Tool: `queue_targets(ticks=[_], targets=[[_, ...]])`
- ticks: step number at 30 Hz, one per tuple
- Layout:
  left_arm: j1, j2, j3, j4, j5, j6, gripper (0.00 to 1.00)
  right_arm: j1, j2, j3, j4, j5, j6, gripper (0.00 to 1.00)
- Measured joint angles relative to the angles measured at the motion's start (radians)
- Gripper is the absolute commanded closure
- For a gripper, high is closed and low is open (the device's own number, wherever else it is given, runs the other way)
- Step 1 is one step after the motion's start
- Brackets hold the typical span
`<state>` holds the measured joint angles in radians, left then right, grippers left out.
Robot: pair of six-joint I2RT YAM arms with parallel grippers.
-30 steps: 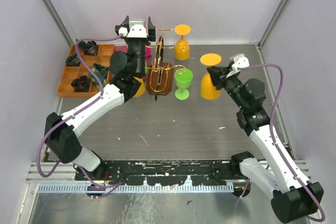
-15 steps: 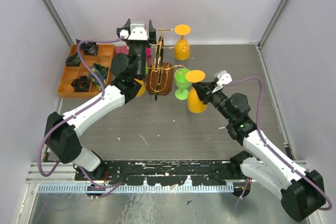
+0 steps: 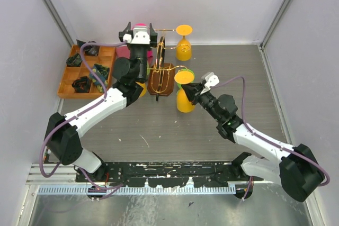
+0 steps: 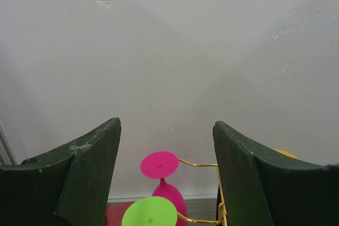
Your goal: Place the wine glass upside down on the wine glass rack
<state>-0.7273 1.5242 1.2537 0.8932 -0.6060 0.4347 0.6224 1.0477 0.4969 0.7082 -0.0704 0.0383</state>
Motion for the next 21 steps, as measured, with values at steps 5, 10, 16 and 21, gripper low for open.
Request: queue_targets(ticks=[5, 10, 16, 21], targets=[[0.0, -0.003, 0.0, 0.024, 0.0, 0.034, 0.23, 0.003, 0.062, 0.001, 0.074, 0.012, -0.006, 0.99], [0.004, -0.003, 0.0, 0.042, -0.001, 0.058, 0.23, 0.005, 0.114, 0.021, 0.114, 0.018, -0.012, 0.99], [0.015, -0.003, 0.0, 0.053, -0.002, 0.069, 0.22, 0.005, 0.162, 0.056, 0.142, 0.018, -0.015, 0.99], [0.025, -0.001, 0.0, 0.056, -0.002, 0.071, 0.22, 0.009, 0.217, 0.086, 0.167, 0.018, -0.018, 0.99]])
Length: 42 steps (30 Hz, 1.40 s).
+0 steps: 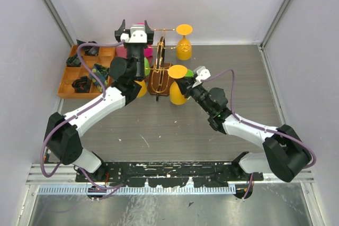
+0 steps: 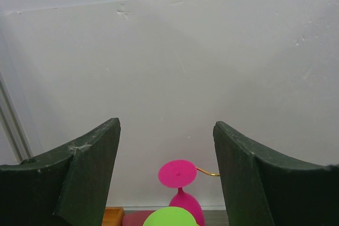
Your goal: Place the wine glass upside down on the wine glass rack
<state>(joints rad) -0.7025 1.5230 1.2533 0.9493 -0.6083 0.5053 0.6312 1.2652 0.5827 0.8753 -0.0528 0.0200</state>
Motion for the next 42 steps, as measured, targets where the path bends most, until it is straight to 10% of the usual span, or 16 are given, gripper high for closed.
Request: queue_targets(ticks=[42], targets=[[0.037, 0.051, 0.028, 0.003, 0.011, -0.021, 0.22, 0.002, 0.023, 0.001, 0.019, 0.197, -0.027, 0.99]])
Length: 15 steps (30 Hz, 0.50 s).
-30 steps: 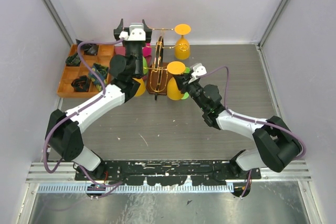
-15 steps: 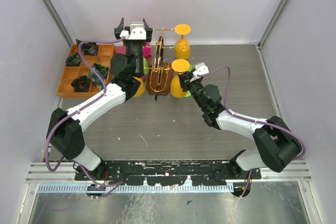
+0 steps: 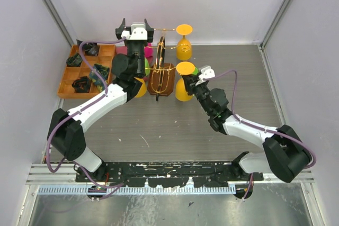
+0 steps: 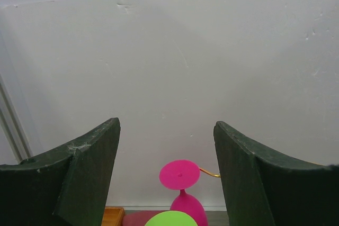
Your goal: Place the wine glass upside down on the wine glass rack
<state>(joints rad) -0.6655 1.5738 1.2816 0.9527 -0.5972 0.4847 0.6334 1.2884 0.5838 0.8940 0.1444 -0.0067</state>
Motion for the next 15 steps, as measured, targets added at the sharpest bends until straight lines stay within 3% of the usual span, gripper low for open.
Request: queue_targets(ticks=[12, 15], targets=[[0.0, 0.0, 0.0, 0.0, -0.011, 0.0, 0.22, 0.058, -0.008, -0.021, -0.027, -0.044, -0.024, 0.99], [0.0, 0.0, -0.001, 0.0, -0.014, 0.0, 0.21, 0.059, -0.008, -0.017, -0.044, -0.045, -0.024, 0.92]])
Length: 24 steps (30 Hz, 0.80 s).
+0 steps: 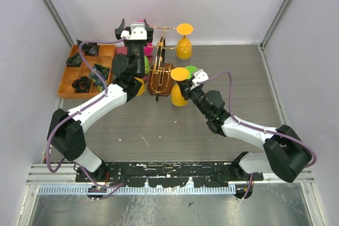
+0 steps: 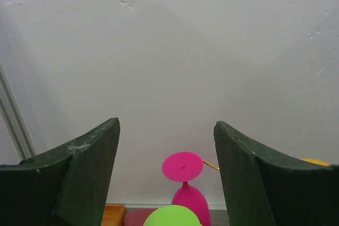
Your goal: Place the wine glass upside down on the wine glass rack
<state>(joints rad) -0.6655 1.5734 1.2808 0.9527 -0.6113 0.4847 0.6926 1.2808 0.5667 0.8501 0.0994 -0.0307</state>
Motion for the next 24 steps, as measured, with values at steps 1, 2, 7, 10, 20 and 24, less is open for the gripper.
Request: queue_targets(ticks=[1, 2, 7, 10, 20, 24], targets=[[0.0, -0.001, -0.001, 0.0, -0.001, 0.0, 0.21, 0.0, 0.0, 0.003, -0.011, 0.0, 0.0, 0.87], [0.0, -0.001, -0.002, 0.0, -0.001, 0.0, 0.21, 0.0, 0.0, 0.01, -0.024, 0.002, 0.0, 0.82], [0.0, -0.004, -0.002, -0.005, -0.001, -0.003, 0.21, 0.0, -0.018, 0.023, -0.079, 0.014, 0.003, 0.63], [0.0, -0.008, -0.002, -0.01, -0.001, -0.01, 0.21, 0.001, -0.045, 0.022, -0.113, 0.023, 0.002, 0.58], [0.0, -0.013, -0.002, -0.017, 0.0, -0.015, 0.2, 0.002, -0.218, -0.027, -0.271, 0.057, 0.005, 0.46], [0.0, -0.015, 0.001, -0.06, 0.02, -0.027, 0.18, 0.002, -0.289, -0.032, -0.388, 0.084, 0.008, 0.38]])
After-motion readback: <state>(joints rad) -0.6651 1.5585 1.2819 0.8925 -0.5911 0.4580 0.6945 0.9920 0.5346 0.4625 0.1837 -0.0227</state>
